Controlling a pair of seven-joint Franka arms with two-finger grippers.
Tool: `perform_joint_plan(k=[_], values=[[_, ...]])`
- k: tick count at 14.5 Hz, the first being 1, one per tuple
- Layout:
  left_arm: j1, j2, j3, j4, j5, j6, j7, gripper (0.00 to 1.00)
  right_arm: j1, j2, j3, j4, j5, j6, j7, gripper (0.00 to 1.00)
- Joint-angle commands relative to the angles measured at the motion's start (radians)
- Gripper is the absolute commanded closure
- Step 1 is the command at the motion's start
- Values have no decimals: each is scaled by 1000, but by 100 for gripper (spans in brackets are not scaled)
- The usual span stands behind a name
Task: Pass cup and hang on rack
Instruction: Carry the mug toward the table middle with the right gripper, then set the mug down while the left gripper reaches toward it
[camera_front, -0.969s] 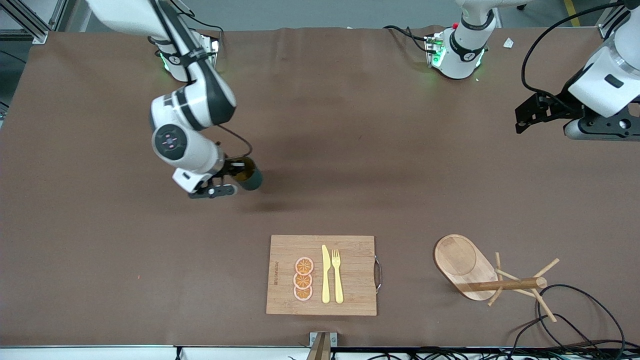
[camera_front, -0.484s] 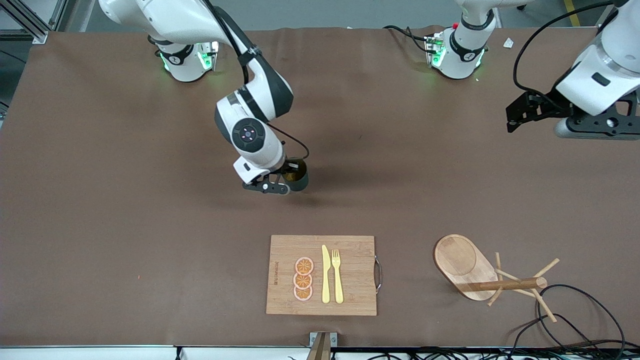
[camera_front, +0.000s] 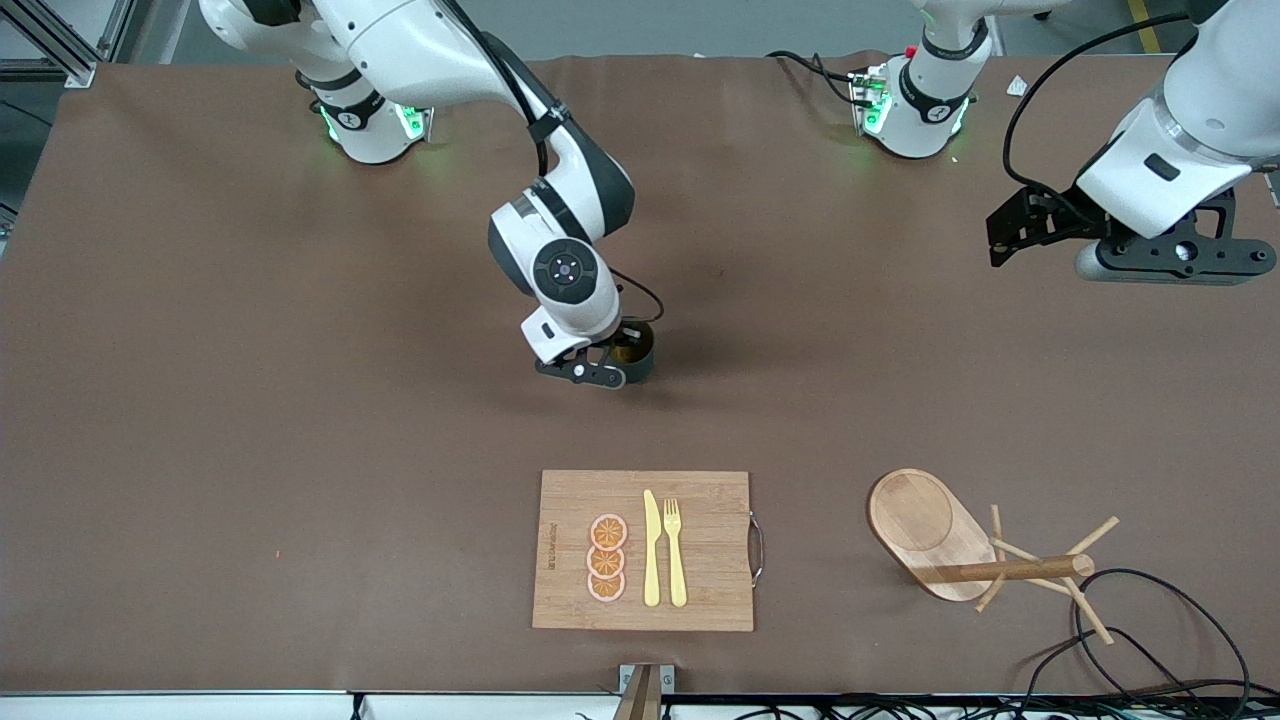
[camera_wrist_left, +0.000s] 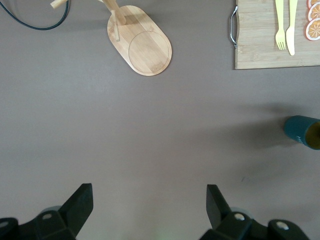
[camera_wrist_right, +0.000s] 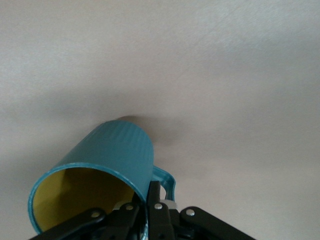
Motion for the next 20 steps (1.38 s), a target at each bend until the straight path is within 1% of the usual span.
perform_joint_plan(k=[1,4,5,6,7,8,9,12,14,15,17,20], values=[[-47,7,-1,12,6,-6,-62,0,18,16,-12,18,25,17,33,100],[-114,19,-1,14,11,-6,-188,0,29,26,-12,18,25,32,67,100],[-134,20,-1,14,15,-6,-224,0,33,25,-12,18,25,32,67,98],[-156,28,-1,15,15,-6,-266,0,33,26,-12,18,25,32,67,94],[-173,36,1,15,15,-6,-300,0,35,26,-12,18,25,31,61,83],[-189,37,-1,15,15,-6,-330,0,33,26,-12,18,25,31,61,45],[-211,46,1,17,15,-6,-366,0,35,23,-12,18,22,31,56,0],[-249,50,-1,17,17,-6,-456,0,26,14,-12,31,19,23,45,0],[-294,53,-1,17,18,-6,-517,0,14,2,-12,36,19,12,9,0],[-306,59,-1,17,18,-6,-548,0,0,-33,-15,36,19,-27,-31,0],[-363,79,-1,17,31,-6,-617,0,-46,-82,-19,30,16,-115,-134,0],[-462,123,-1,17,133,24,-689,0,-146,-171,-26,22,9,-241,-292,0]])
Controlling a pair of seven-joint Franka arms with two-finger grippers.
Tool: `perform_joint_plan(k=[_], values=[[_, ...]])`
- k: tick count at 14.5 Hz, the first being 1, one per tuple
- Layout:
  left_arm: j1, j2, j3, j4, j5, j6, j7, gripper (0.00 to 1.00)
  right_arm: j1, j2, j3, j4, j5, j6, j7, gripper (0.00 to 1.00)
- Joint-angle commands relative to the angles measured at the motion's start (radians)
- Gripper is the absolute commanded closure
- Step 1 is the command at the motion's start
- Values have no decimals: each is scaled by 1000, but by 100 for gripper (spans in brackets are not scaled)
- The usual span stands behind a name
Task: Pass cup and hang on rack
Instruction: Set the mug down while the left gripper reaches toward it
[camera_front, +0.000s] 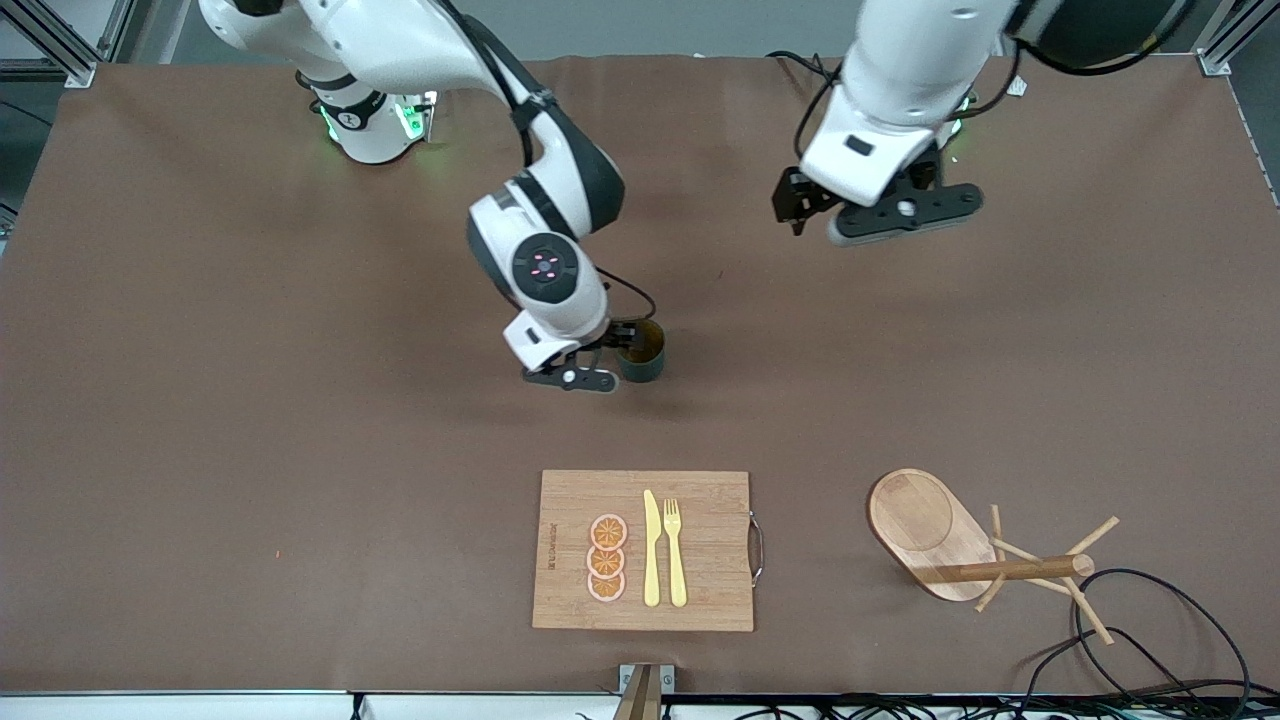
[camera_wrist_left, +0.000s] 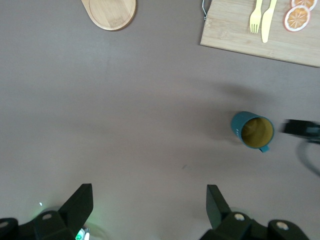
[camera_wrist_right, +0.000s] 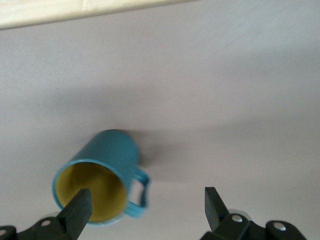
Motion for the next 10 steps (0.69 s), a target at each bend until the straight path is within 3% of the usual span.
perform_joint_plan(k=[1,10], values=[[-93,63,2,18,94,38,-85,0,-116,-112,11,-40,-4,-107,-131,0],[-380,276,3,21,298,222,-638,0,-460,-272,8,-40,-154,-360,-541,0]])
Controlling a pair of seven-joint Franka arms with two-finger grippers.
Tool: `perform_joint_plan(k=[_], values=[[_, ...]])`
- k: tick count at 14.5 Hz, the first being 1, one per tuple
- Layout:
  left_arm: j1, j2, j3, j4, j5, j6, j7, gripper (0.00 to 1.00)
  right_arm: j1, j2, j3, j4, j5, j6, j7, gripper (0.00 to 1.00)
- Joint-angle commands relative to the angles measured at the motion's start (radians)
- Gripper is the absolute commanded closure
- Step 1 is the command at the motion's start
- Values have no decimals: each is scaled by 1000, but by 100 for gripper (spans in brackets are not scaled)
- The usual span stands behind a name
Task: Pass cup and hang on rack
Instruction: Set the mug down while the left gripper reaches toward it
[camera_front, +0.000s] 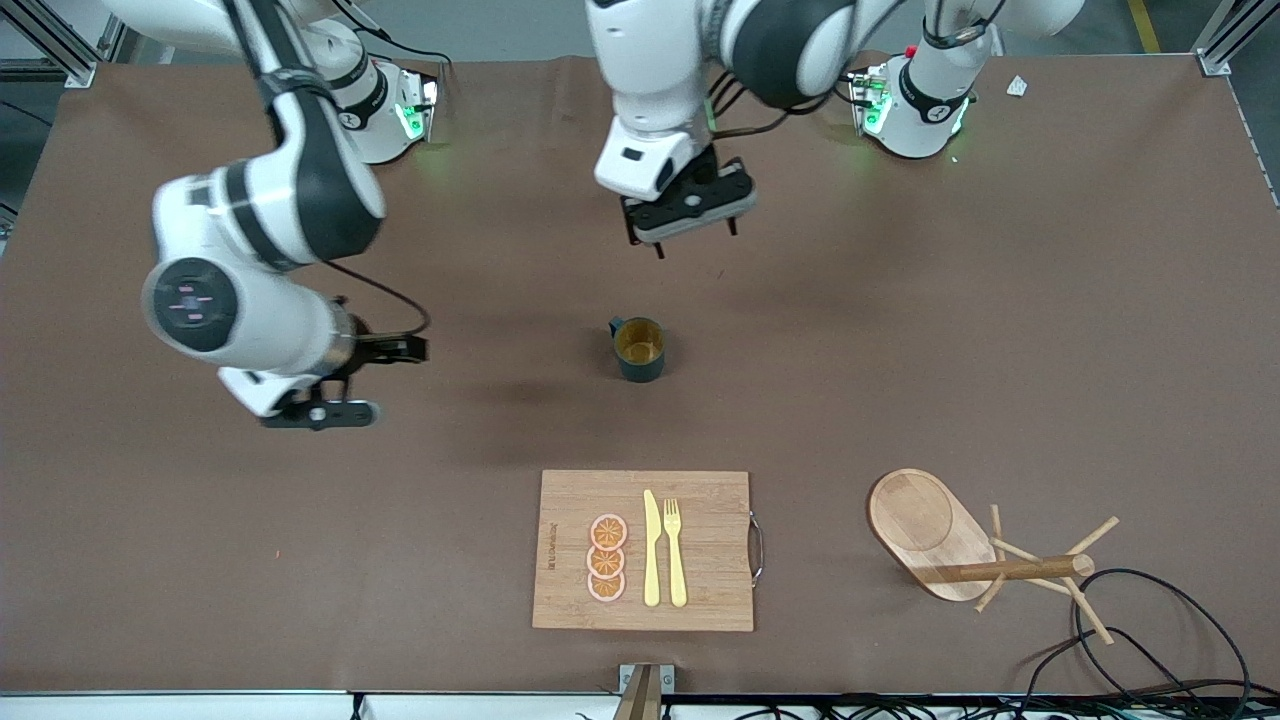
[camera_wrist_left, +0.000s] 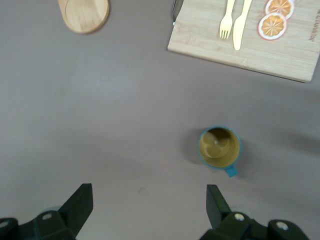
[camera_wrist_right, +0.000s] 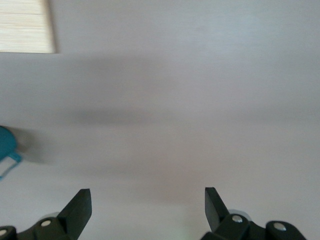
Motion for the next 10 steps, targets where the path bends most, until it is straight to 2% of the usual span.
perform_joint_plan(k=[1,4,6,8,10], values=[[-64,74,7,22,57,65,-176,0,-107,-73,20,-41,-39,-31,-126,0],[-122,155,7,28,138,152,-336,1,-190,-104,20,-40,-91,-52,-154,0],[-153,224,13,54,198,226,-449,2,-238,-118,20,-38,-93,-80,-220,0],[-185,310,16,115,290,229,-536,3,-276,-130,20,-37,-93,-91,-233,0],[-202,372,19,155,328,229,-574,3,-293,-133,18,-27,-104,-107,-268,0]])
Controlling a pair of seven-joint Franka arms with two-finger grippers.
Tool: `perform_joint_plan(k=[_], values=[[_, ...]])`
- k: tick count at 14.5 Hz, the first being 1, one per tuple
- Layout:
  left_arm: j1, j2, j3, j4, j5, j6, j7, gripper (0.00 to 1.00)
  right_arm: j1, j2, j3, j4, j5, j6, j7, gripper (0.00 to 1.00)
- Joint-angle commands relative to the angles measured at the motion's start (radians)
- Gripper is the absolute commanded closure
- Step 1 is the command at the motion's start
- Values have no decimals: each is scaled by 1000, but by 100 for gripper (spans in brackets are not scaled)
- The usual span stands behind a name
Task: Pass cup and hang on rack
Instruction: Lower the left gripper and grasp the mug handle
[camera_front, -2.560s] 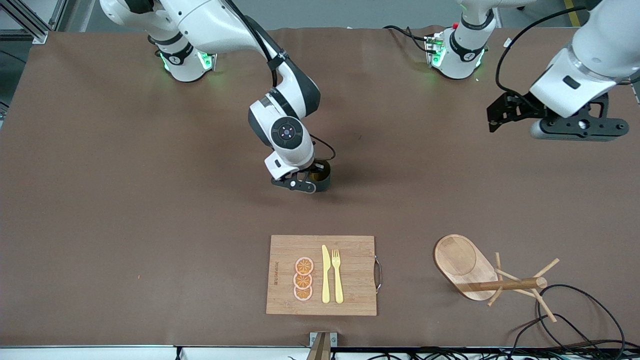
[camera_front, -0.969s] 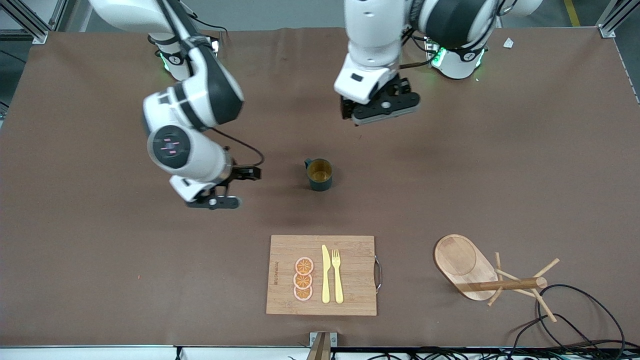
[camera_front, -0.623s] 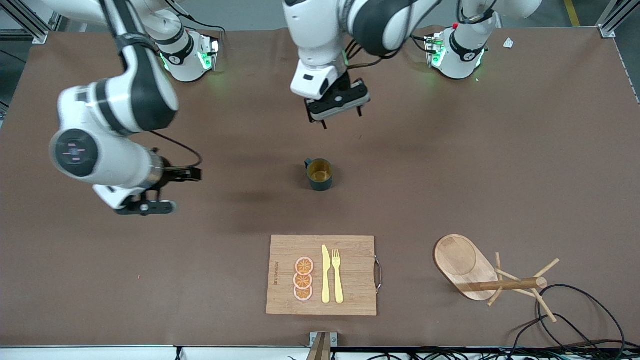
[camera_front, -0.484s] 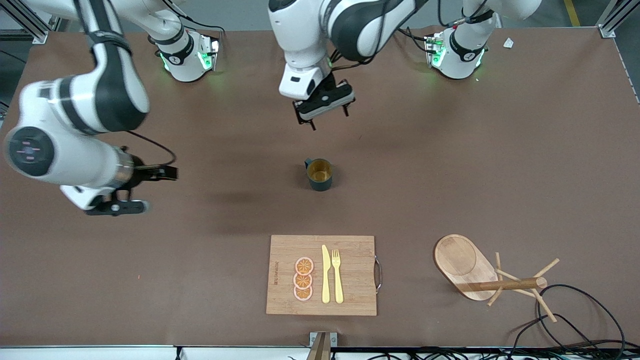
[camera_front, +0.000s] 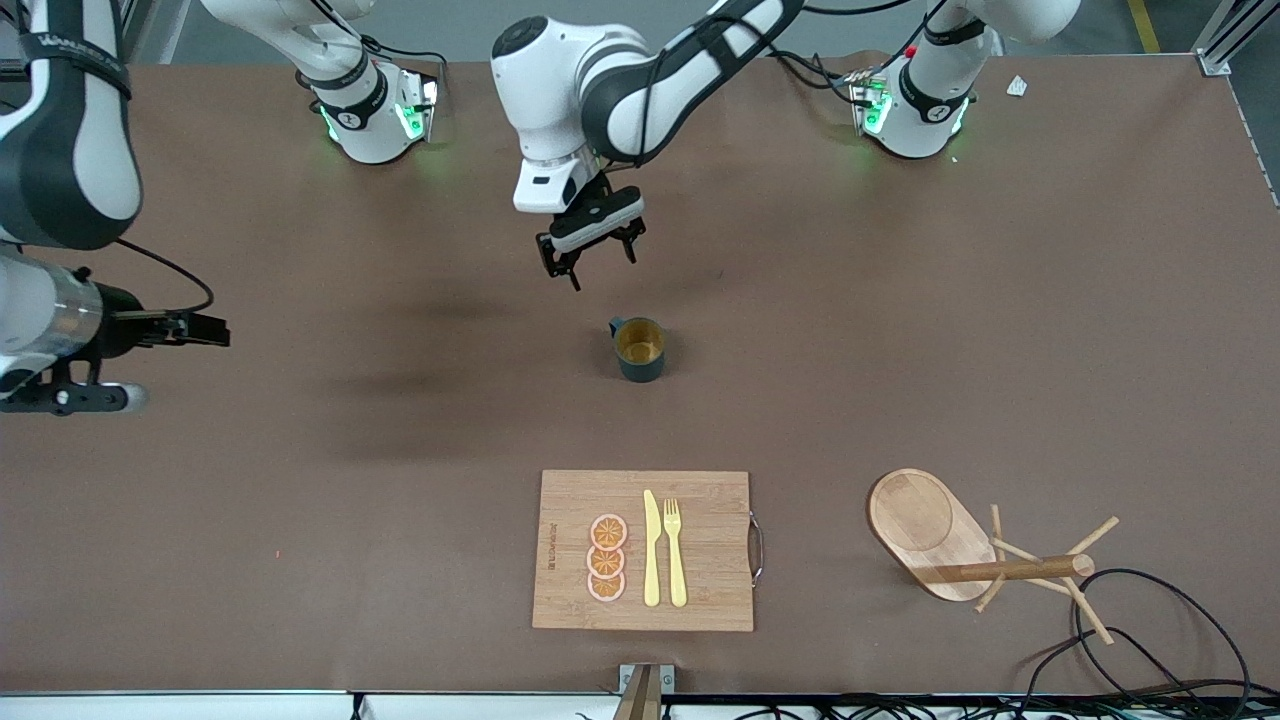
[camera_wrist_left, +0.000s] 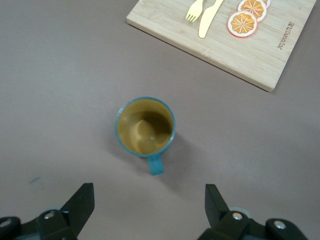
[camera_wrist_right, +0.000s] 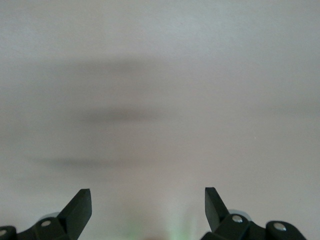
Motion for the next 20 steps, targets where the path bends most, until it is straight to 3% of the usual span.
perform_joint_plan(k=[1,6,9,14,20], values=[[-40,94,20,95,50,-8,-44,4,-38,-35,20,-27,-31,-7,-43,0],[-156,174,144,118,54,15,-180,5,-66,-16,23,65,-27,-82,-40,0],[-184,208,155,113,54,-7,-283,7,-67,-13,22,113,-30,-112,-42,0],[-255,271,251,116,57,-8,-388,10,-56,-13,23,105,-19,-113,-37,0],[-263,303,281,119,123,6,-386,16,-55,-56,26,55,-15,-103,-38,0]])
